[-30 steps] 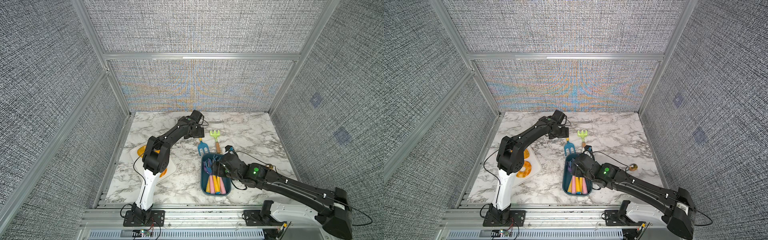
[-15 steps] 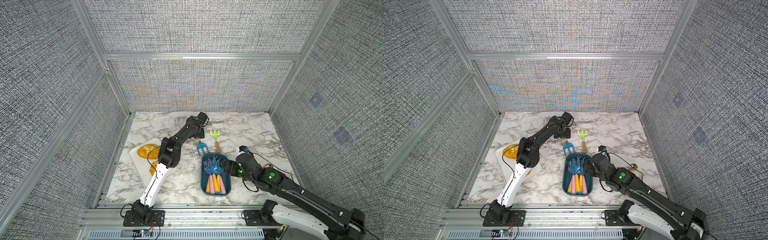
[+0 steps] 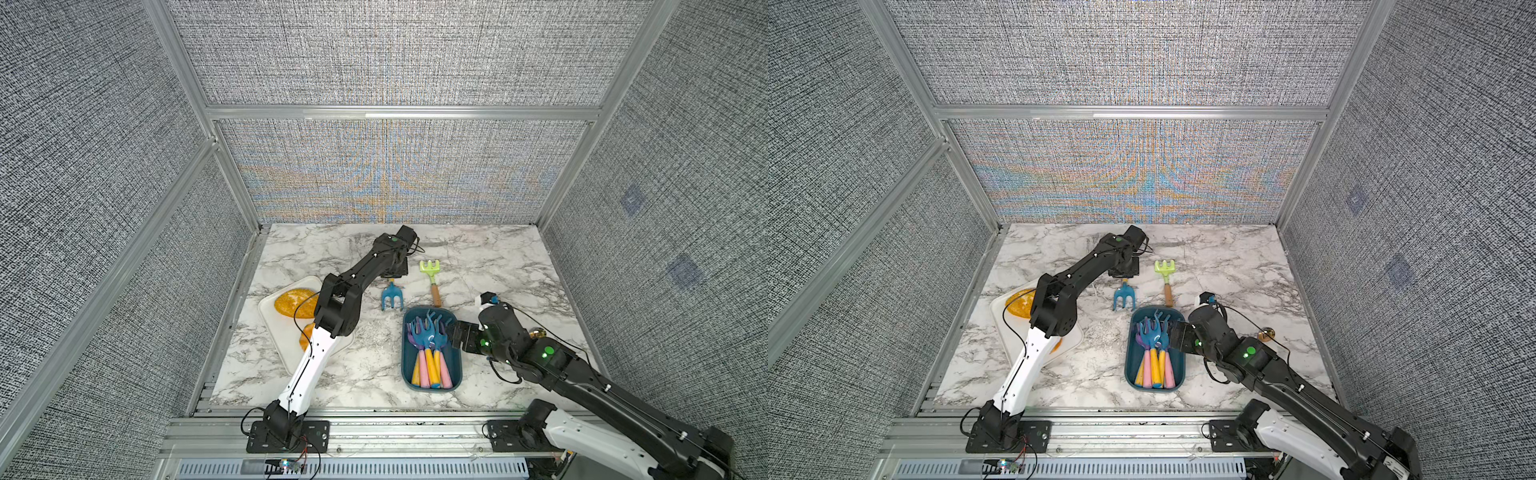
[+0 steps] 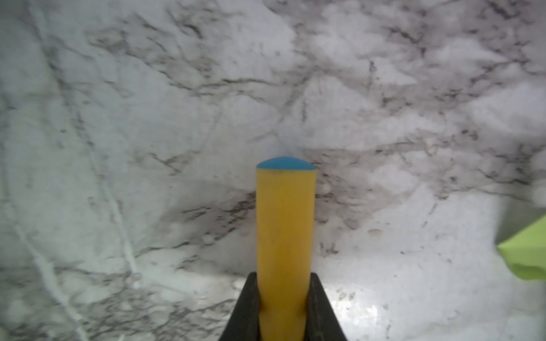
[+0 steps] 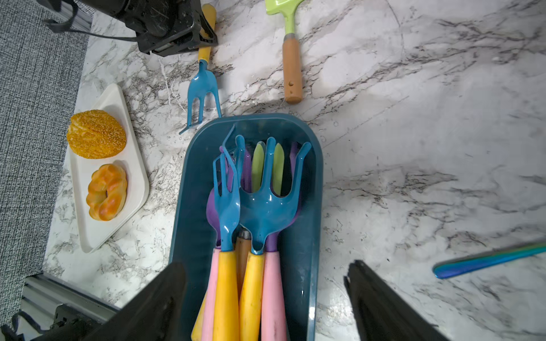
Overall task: Put the rake into the storage box
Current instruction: Pick up the rake at the center of the board, then place the rake in the storage box.
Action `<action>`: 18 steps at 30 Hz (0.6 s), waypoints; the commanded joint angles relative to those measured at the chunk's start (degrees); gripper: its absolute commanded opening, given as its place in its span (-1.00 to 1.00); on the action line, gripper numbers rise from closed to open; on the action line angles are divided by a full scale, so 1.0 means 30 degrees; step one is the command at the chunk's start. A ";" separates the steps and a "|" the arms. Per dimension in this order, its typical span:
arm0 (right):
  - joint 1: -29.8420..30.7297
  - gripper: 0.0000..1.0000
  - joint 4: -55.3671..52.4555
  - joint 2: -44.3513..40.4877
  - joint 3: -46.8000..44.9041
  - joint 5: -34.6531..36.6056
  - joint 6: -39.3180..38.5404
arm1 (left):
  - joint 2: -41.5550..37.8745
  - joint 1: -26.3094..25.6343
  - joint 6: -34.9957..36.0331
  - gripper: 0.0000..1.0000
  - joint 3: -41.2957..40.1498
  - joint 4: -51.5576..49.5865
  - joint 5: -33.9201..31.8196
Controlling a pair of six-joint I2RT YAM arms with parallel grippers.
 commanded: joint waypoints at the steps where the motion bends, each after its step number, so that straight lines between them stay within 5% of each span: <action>1: -0.0582 0.96 0.1140 0.0566 0.0685 -0.1263 -0.1457 | -0.2166 0.0302 0.2654 -1.00 -0.0251 -0.0716 -0.0839; 5: -0.1837 0.98 0.1776 0.1594 0.1858 -0.3309 -0.2688 | -0.6946 0.0216 0.4557 -1.00 -0.5866 0.3064 0.0175; 10: -0.3618 0.98 0.2292 0.2700 0.4010 -0.6442 -0.3813 | -1.2874 0.0157 0.6222 -1.00 -1.3525 0.8929 0.5197; 18: -0.6158 0.91 0.4572 0.4017 0.5376 -1.1843 -0.4496 | -1.8038 -0.1123 0.7575 -1.00 -2.0095 1.4578 1.0484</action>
